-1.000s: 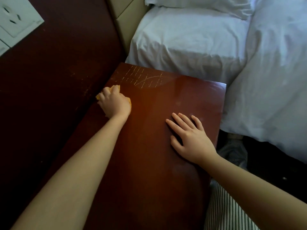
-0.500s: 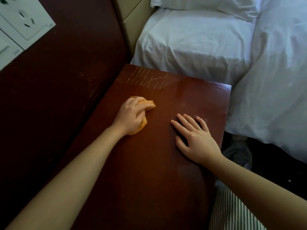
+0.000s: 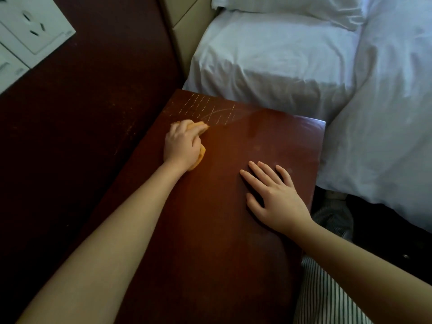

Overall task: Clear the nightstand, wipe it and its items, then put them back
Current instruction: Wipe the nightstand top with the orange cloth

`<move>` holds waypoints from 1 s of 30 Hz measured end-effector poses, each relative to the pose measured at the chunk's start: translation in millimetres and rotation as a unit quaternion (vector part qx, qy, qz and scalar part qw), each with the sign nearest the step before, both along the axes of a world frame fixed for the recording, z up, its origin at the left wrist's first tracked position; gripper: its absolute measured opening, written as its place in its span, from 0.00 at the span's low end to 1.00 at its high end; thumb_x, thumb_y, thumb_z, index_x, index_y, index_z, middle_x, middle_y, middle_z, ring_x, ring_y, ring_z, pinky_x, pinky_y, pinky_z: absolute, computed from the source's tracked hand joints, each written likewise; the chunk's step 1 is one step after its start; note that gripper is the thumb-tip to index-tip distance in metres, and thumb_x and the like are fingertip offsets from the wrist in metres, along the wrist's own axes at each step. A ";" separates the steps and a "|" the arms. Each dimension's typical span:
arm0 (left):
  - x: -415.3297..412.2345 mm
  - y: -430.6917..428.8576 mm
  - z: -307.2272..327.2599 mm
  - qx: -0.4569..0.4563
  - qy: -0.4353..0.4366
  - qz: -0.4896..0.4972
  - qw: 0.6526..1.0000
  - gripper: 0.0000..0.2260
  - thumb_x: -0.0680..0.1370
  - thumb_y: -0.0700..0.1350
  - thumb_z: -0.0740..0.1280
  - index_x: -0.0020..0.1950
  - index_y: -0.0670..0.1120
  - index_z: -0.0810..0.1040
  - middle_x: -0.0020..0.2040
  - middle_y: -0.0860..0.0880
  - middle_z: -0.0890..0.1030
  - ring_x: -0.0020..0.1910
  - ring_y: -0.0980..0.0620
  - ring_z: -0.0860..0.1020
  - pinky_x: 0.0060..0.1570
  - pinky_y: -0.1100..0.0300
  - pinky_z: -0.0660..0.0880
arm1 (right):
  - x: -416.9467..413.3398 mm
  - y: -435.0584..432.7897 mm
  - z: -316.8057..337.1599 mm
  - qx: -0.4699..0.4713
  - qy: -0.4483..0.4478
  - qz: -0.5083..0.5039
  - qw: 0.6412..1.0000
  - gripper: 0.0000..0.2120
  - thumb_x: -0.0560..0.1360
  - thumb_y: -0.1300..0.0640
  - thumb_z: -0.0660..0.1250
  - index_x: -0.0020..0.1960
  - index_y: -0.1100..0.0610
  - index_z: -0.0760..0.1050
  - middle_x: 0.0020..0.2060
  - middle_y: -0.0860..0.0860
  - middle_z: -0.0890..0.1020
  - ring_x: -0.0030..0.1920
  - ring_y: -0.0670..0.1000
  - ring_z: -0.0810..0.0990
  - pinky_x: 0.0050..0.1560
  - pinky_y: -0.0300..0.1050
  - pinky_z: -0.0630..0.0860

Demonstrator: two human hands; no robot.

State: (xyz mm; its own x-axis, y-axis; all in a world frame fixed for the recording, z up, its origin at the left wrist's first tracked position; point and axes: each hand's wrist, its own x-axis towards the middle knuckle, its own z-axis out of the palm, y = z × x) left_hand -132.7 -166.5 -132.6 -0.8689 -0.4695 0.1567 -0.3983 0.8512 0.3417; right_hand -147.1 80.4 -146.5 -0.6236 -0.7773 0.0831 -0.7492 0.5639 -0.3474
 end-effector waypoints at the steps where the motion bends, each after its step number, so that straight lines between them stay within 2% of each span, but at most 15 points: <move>1: 8.6 2.2 0.2 0.002 0.000 -0.048 0.999 0.18 0.79 0.41 0.58 0.65 0.55 0.74 0.65 0.48 0.72 0.64 0.46 0.66 0.61 0.53 0.63 | 0.1 -0.2 0.1 0.000 0.002 0.001 1.000 0.26 0.75 0.46 0.51 0.70 0.51 0.69 0.70 0.53 0.69 0.72 0.54 0.65 0.71 0.51 0.47; 4: 39.4 -4.0 1.6 0.012 -0.007 -0.169 0.985 0.18 0.77 0.44 0.56 0.63 0.56 0.76 0.62 0.50 0.74 0.62 0.48 0.67 0.60 0.57 0.60 | 0.8 -0.7 -0.2 -0.005 0.012 -0.003 1.000 0.25 0.75 0.47 0.52 0.69 0.52 0.70 0.69 0.54 0.71 0.70 0.55 0.67 0.70 0.52 0.49; 6: 51.8 -25.8 3.2 0.004 -0.025 -0.192 0.981 0.19 0.76 0.47 0.54 0.63 0.56 0.75 0.62 0.50 0.74 0.62 0.48 0.67 0.61 0.56 0.60 | 0.6 -0.6 -0.7 -0.007 0.015 -0.007 1.000 0.25 0.75 0.47 0.53 0.69 0.53 0.71 0.68 0.54 0.72 0.69 0.55 0.68 0.70 0.52 0.50; 8: 54.5 -49.9 3.6 -0.002 -0.035 -0.130 0.991 0.19 0.77 0.46 0.54 0.65 0.56 0.74 0.64 0.49 0.72 0.63 0.47 0.66 0.61 0.54 0.62 | 1.0 -0.4 -0.9 -0.010 0.017 -0.006 1.000 0.25 0.74 0.47 0.53 0.68 0.53 0.72 0.68 0.54 0.72 0.69 0.55 0.69 0.70 0.52 0.51; 11: 39.0 -67.6 2.4 -0.009 -0.028 0.027 0.999 0.17 0.80 0.43 0.55 0.67 0.53 0.72 0.67 0.46 0.70 0.65 0.43 0.65 0.62 0.50 0.64 | 0.9 -0.3 -1.8 -0.016 0.024 -0.006 1.000 0.25 0.74 0.47 0.54 0.68 0.53 0.72 0.68 0.54 0.73 0.69 0.55 0.69 0.70 0.53 0.52; 16: -4.4 -49.1 3.8 -0.024 -0.034 0.207 0.978 0.17 0.81 0.45 0.55 0.69 0.53 0.69 0.69 0.47 0.67 0.65 0.44 0.65 0.65 0.50 0.63 | 0.6 -1.1 -1.7 -0.014 0.024 -0.005 1.000 0.25 0.74 0.47 0.54 0.68 0.52 0.72 0.67 0.54 0.73 0.69 0.55 0.69 0.70 0.52 0.52; 18: -9.0 -41.8 2.1 -0.017 -0.021 0.198 0.980 0.17 0.81 0.44 0.56 0.68 0.53 0.70 0.69 0.48 0.67 0.65 0.44 0.64 0.66 0.50 0.63 | 0.9 -0.4 -0.9 -0.017 0.021 -0.009 1.000 0.24 0.74 0.47 0.54 0.67 0.52 0.73 0.67 0.53 0.73 0.69 0.54 0.70 0.70 0.52 0.52; 21: 2.6 -34.2 0.7 0.008 0.000 0.079 0.997 0.17 0.79 0.42 0.57 0.66 0.54 0.73 0.66 0.49 0.70 0.64 0.45 0.65 0.63 0.52 0.65 | 1.3 -1.0 -0.3 -0.018 0.024 -0.009 1.000 0.24 0.74 0.47 0.54 0.67 0.52 0.73 0.67 0.53 0.73 0.68 0.54 0.70 0.70 0.52 0.52; 24: 26.8 -33.4 0.4 0.021 0.014 -0.026 0.999 0.17 0.78 0.40 0.59 0.63 0.55 0.76 0.62 0.49 0.73 0.61 0.47 0.67 0.58 0.56 0.65 | 1.0 -1.2 -1.0 -0.020 0.026 -0.011 0.999 0.24 0.74 0.47 0.54 0.67 0.52 0.73 0.67 0.54 0.74 0.68 0.55 0.70 0.69 0.52 0.52; 26: 39.7 -39.9 0.7 0.020 0.024 -0.020 0.999 0.17 0.78 0.40 0.59 0.63 0.53 0.76 0.62 0.48 0.74 0.60 0.47 0.67 0.57 0.57 0.65 | 1.8 -1.0 -0.7 -0.016 0.023 -0.011 1.000 0.24 0.74 0.47 0.54 0.67 0.52 0.73 0.67 0.54 0.73 0.68 0.55 0.70 0.69 0.53 0.53; 30: 29.6 -56.6 2.0 -0.009 0.005 0.110 0.994 0.17 0.79 0.42 0.57 0.67 0.52 0.73 0.65 0.45 0.70 0.62 0.43 0.66 0.61 0.52 0.65 | 1.2 -1.3 -1.6 -0.014 0.025 -0.010 1.000 0.24 0.74 0.47 0.54 0.67 0.52 0.73 0.67 0.54 0.73 0.68 0.55 0.70 0.69 0.53 0.53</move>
